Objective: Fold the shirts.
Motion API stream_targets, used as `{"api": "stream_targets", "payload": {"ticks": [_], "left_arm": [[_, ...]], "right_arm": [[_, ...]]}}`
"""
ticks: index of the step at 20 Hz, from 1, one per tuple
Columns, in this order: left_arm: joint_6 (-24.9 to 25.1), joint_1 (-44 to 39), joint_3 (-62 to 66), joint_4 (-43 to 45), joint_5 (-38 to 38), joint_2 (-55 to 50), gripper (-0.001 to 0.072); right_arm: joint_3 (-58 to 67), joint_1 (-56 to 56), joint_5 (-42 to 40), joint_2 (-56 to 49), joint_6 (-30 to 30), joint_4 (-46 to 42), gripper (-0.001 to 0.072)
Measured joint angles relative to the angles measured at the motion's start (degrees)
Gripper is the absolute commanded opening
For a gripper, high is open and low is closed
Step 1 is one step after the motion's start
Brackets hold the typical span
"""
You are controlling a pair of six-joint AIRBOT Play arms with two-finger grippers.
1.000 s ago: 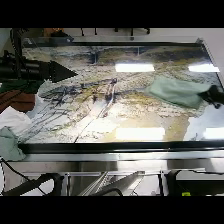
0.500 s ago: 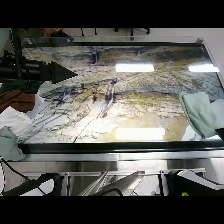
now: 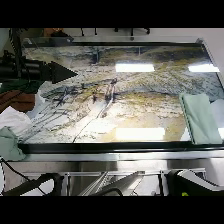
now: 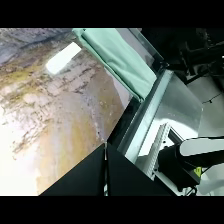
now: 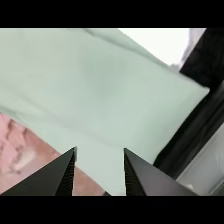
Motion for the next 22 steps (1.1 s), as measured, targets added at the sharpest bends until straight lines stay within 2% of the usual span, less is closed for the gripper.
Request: {"api": "stream_targets", "payload": {"ticks": [2, 3, 4, 6, 10, 16, 22], "left_arm": [[0.02, 0.0, 0.0, 0.0, 0.9, 0.0, 0.0021], [0.04, 0.0, 0.0, -0.02, 1.7, 0.0, 0.002], [0.13, 0.0, 0.0, -0.02, 2.29, 0.0, 0.0021], [0.02, -0.02, -0.26, -0.07, 3.26, 0.04, 0.0019], [-1.49, -1.09, -6.27, -0.04, 5.11, 3.1, 0.0018], [-2.91, -3.58, -30.75, 0.07, 8.52, 17.94, 0.0019], [-3.91, -4.04, -47.12, 0.2, 11.1, 29.51, 0.002]], "right_arm": [[4.28, 0.04, -0.87, 1.03, 1.27, 5.05, 0.0136], [5.68, 0.26, -1.36, 1.66, 1.29, 8.9, 0.01], [6.6, 0.85, -1.75, 2.21, 1.14, 12.48, 0.0023], [7.61, 4.13, -1.62, 3.39, -0.35, 18.51, 0.0026], [3.52, 16.79, -0.76, 7.17, -3.65, 23.41, 0.0026], [-16.15, 41.7, -3.06, 16.79, -6.1, 24.33, 0.0026], [-22.43, 50.05, -5.92, 19.3, -6.54, 23.87, 0.0026]]}}
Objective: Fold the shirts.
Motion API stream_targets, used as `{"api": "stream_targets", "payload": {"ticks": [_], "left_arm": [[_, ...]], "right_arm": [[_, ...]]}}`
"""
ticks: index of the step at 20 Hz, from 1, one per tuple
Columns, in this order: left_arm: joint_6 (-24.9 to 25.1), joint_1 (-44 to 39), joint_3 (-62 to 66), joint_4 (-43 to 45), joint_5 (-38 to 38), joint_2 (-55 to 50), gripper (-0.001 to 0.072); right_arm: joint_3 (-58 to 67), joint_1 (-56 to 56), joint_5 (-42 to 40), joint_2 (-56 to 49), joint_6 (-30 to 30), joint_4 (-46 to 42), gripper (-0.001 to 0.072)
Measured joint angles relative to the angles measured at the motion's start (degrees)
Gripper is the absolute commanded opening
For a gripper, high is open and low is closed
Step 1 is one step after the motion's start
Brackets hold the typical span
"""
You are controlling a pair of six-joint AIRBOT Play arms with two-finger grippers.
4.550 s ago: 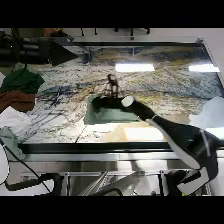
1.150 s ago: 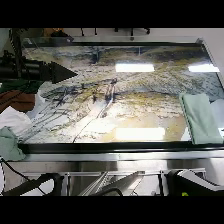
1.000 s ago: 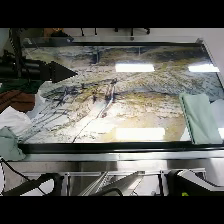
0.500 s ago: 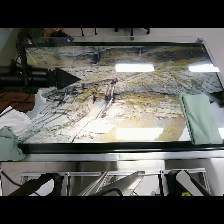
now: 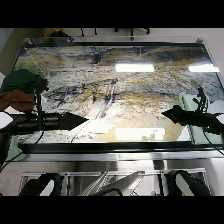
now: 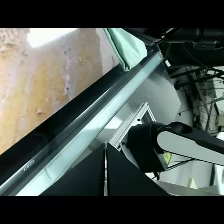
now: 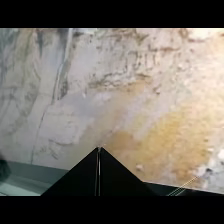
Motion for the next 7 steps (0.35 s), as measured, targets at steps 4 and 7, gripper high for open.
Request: {"api": "stream_targets", "payload": {"ticks": [4, 7], "left_arm": [[-0.04, -0.04, -3.98, -0.13, 1.73, 3.85, 0.0021], [-0.09, -0.04, -4.94, -0.17, 2.56, 5.62, 0.002]], "right_arm": [[-0.72, 0.98, -0.48, 0.28, -0.17, -0.02, 0.0026], [-0.87, 1.18, -0.57, 0.33, -0.17, -0.02, 0.0026]]}}
